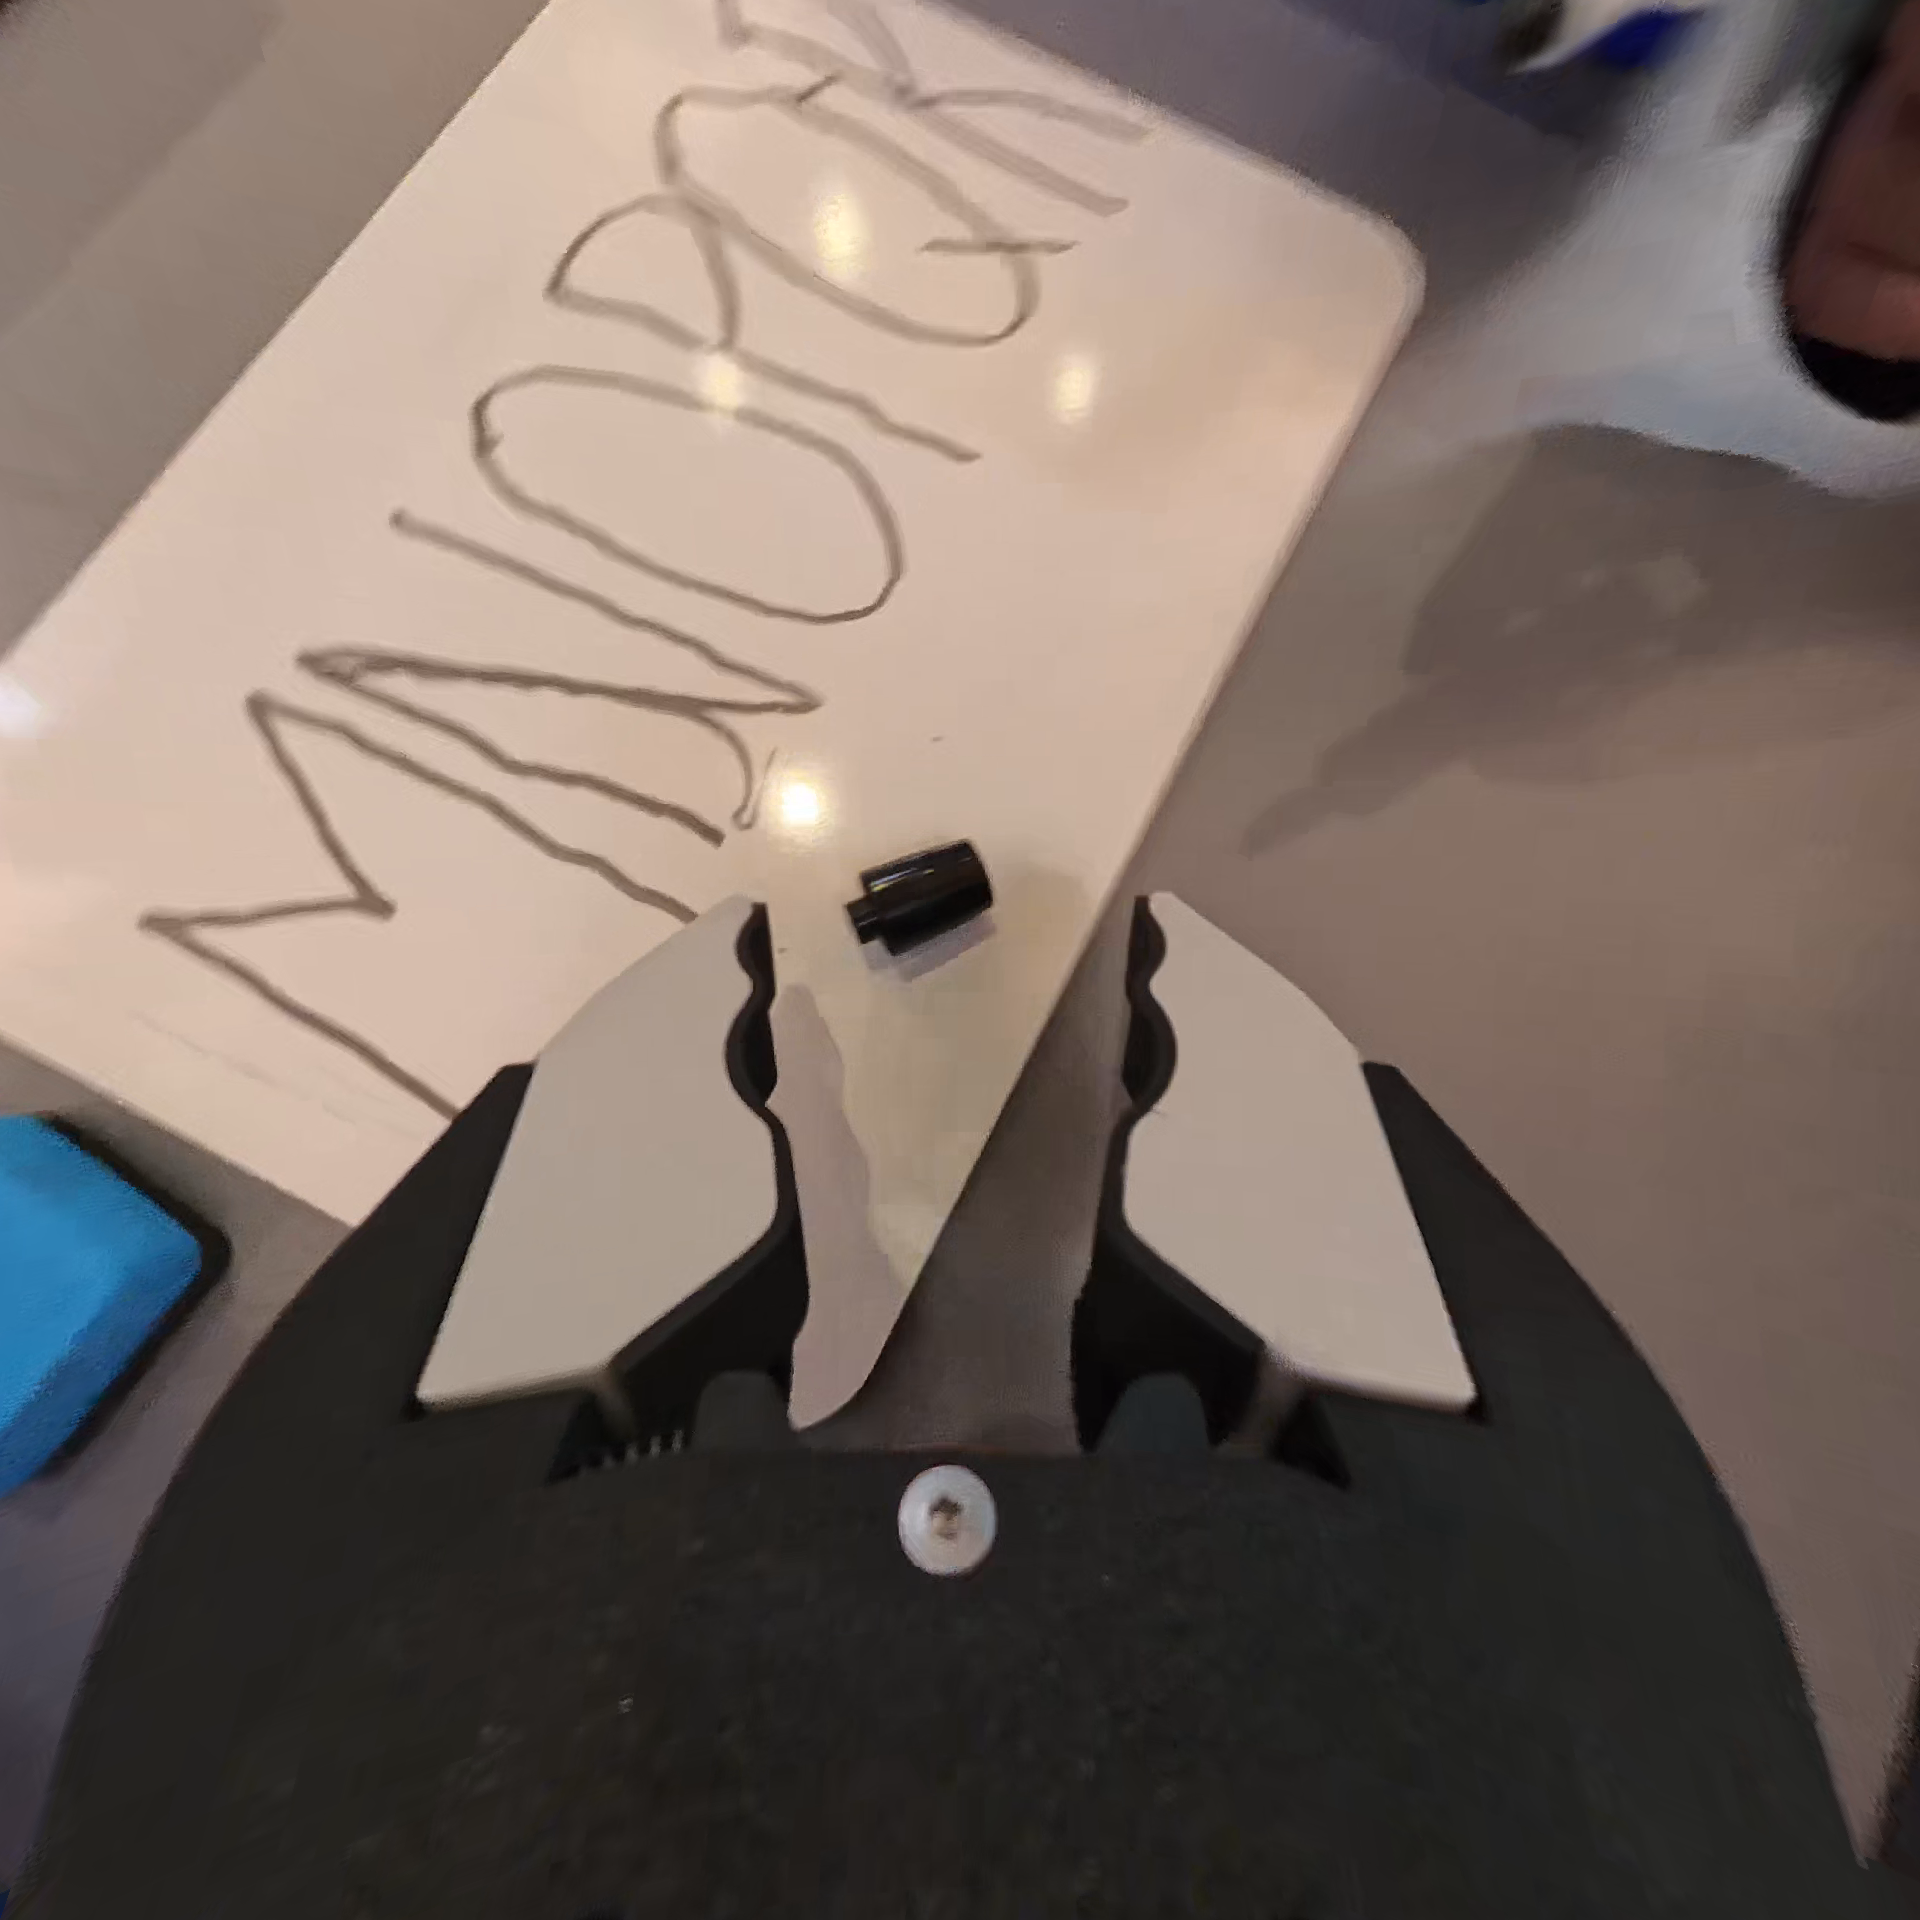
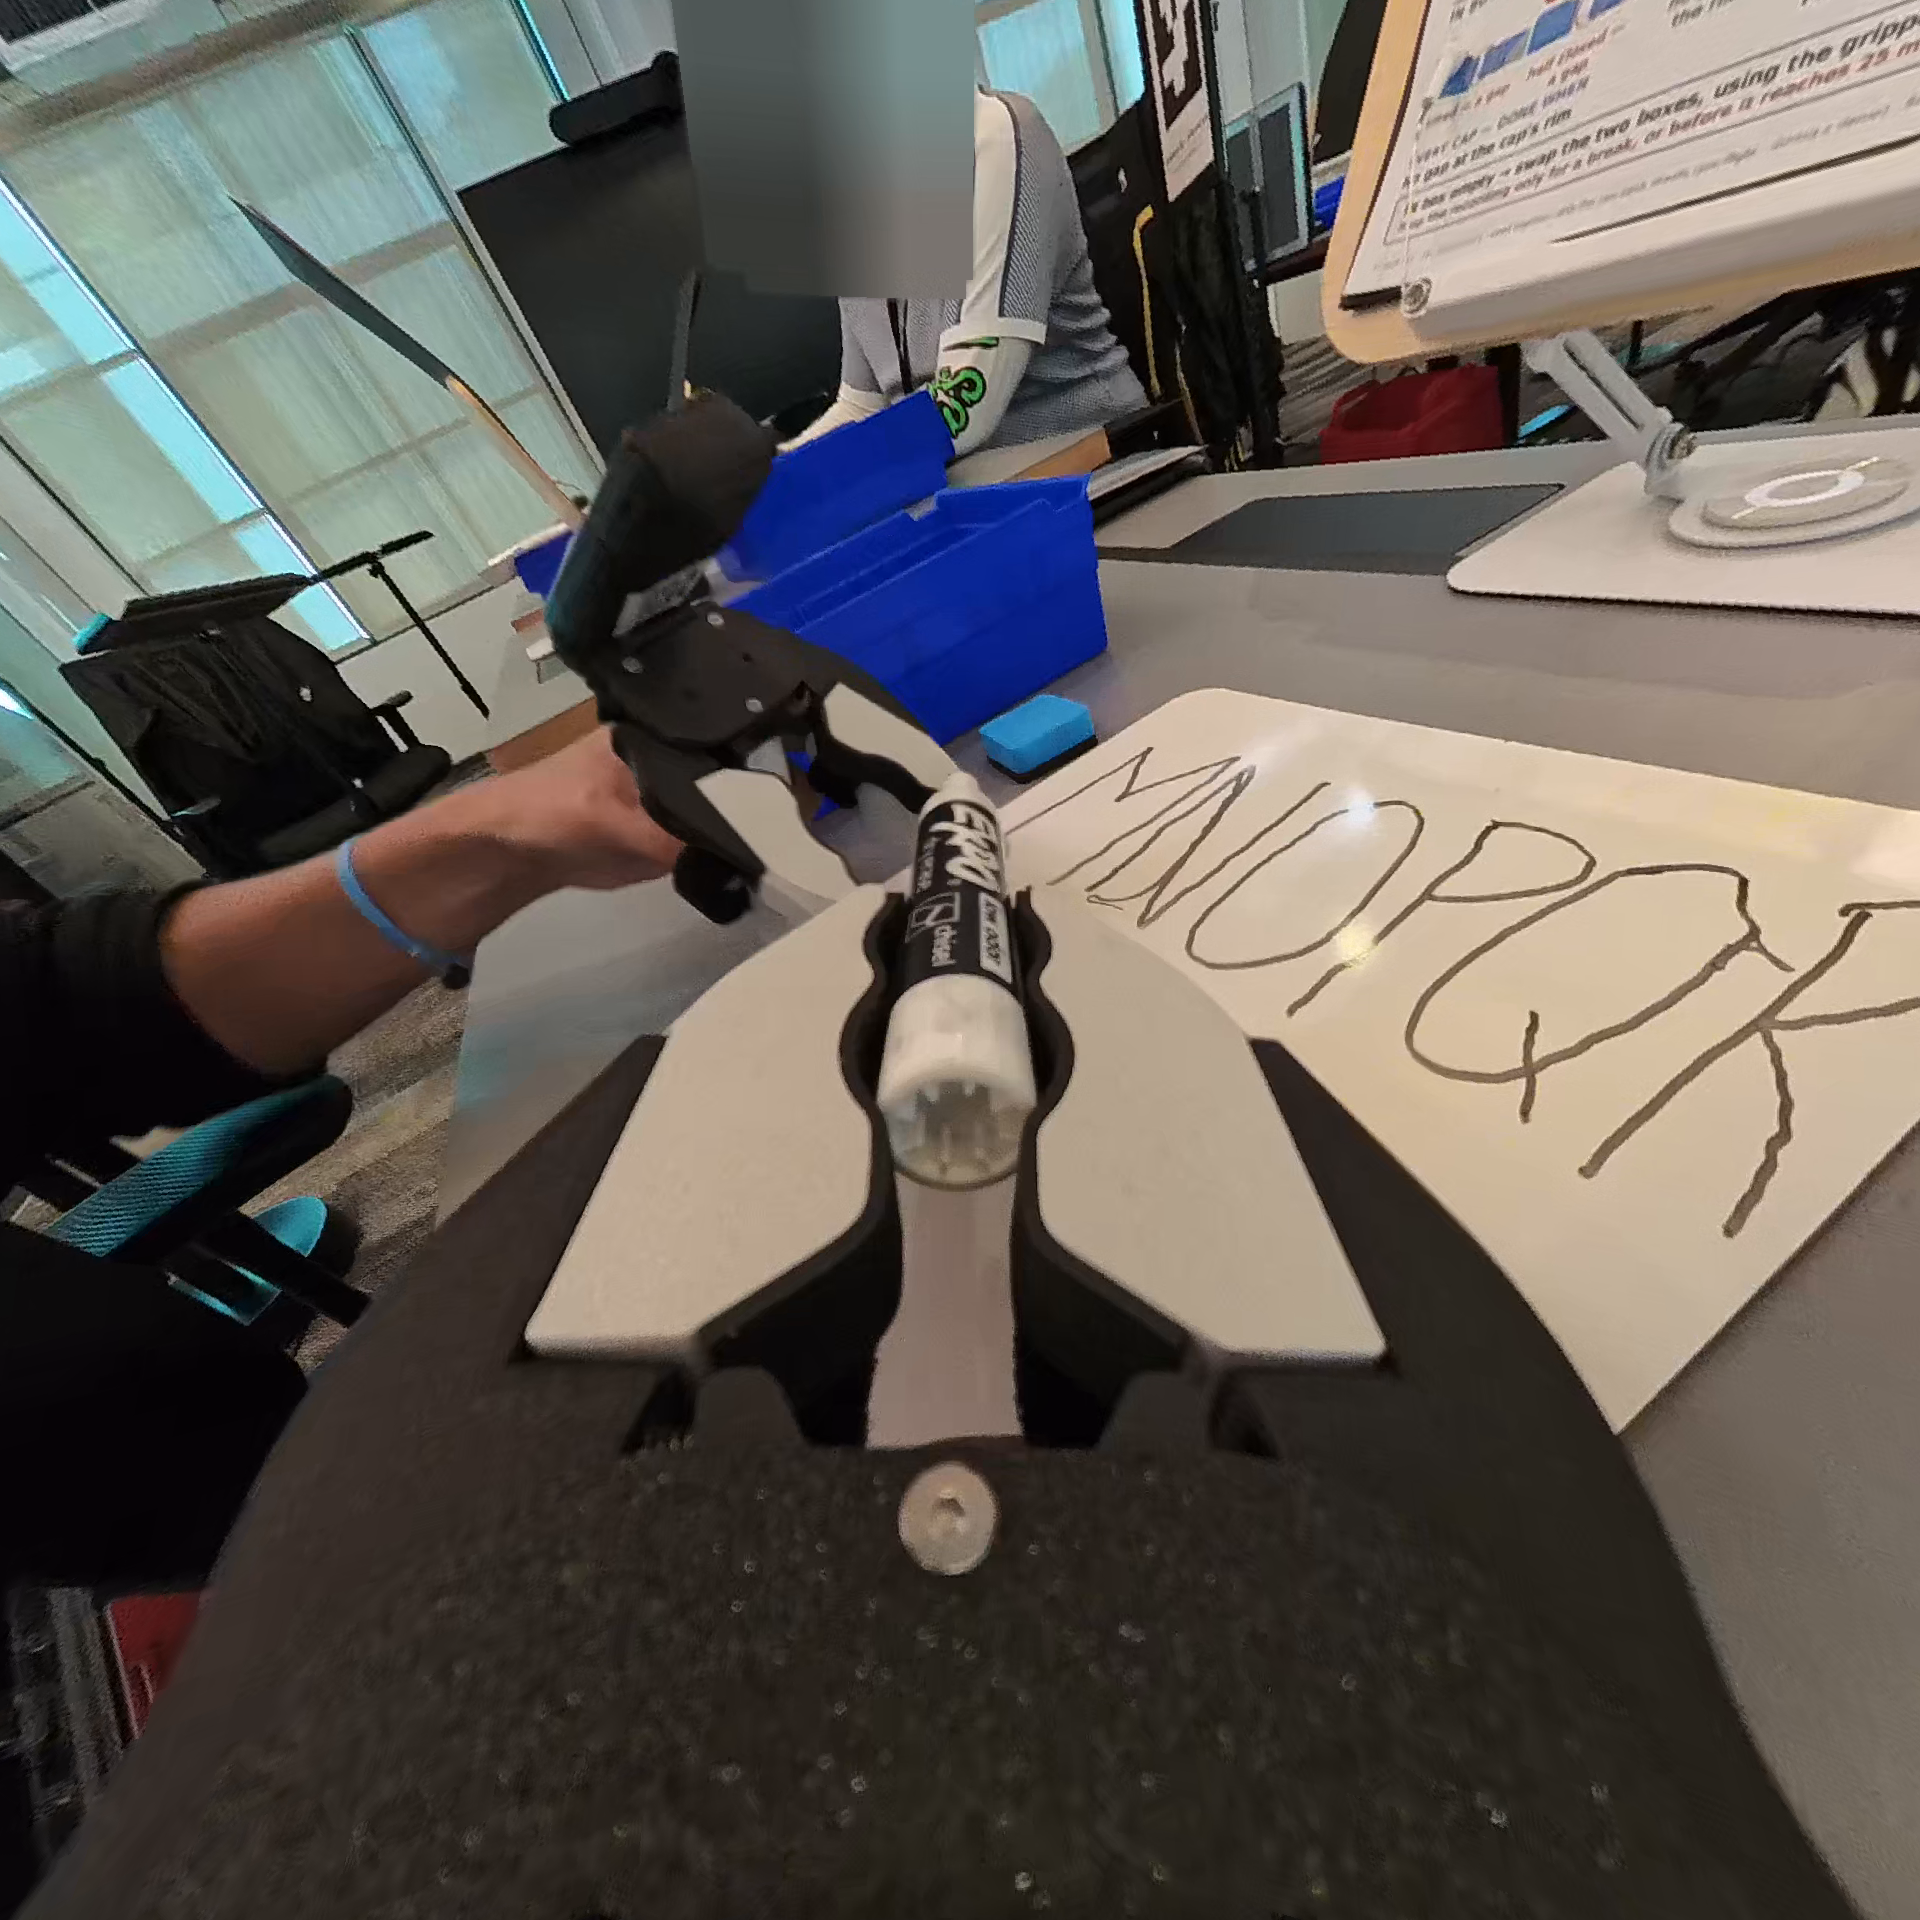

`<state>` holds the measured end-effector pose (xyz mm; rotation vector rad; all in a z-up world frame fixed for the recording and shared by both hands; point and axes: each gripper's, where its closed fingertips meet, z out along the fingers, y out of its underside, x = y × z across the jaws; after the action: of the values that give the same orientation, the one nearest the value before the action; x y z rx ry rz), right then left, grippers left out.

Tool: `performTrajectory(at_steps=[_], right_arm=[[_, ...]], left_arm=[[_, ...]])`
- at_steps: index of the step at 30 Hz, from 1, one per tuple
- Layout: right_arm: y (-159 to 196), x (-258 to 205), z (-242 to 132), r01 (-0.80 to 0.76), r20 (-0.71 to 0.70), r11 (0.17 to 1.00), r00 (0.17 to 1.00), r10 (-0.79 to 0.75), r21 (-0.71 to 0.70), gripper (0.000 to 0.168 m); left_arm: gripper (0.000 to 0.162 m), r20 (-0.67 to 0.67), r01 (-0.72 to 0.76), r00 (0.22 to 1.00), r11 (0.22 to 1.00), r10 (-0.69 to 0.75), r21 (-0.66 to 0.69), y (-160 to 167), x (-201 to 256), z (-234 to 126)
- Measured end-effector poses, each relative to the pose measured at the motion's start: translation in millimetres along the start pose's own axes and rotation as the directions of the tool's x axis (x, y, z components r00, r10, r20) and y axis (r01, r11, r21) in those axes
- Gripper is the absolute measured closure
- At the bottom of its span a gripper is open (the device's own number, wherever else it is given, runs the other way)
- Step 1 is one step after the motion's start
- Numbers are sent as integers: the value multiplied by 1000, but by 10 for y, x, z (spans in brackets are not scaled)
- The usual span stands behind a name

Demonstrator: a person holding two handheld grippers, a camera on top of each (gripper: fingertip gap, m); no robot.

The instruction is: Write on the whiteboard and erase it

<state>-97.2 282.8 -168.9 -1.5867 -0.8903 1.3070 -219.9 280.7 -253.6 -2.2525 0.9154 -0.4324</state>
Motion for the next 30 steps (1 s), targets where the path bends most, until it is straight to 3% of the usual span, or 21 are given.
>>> performTrajectory(at_steps=[5,7,9,15,18,25,30], right_arm=[[-64,-6,-13,3,29,1000,1000,-4,16,149],[-72,-12,-6,-4,44,1000,999,3,20,149],[-65,-22,4,-2,54,1000,999,1,16,149],[-34,-38,7,1,68,1000,998,-1,3,149],[-32,-31,-18,-1,68,1000,998,1,4,149],[60,-16,3,-17,74,1000,997,18,-23,149],[92,-112,92,50,110,997,993,-44,-54,149]], left_arm=[[106,-274,-274,923,961,270,26,-119,263,-382],[115,-289,-383,887,923,361,-23,-37,204,-364],[114,-295,-465,857,882,424,-84,66,154,-275],[122,-240,-612,789,757,565,-229,313,4,62],[145,-278,-605,791,766,545,-217,351,58,52],[146,-209,-532,841,834,500,-147,252,132,34],[146,-65,-387,921,919,383,-70,58,9,-78]])
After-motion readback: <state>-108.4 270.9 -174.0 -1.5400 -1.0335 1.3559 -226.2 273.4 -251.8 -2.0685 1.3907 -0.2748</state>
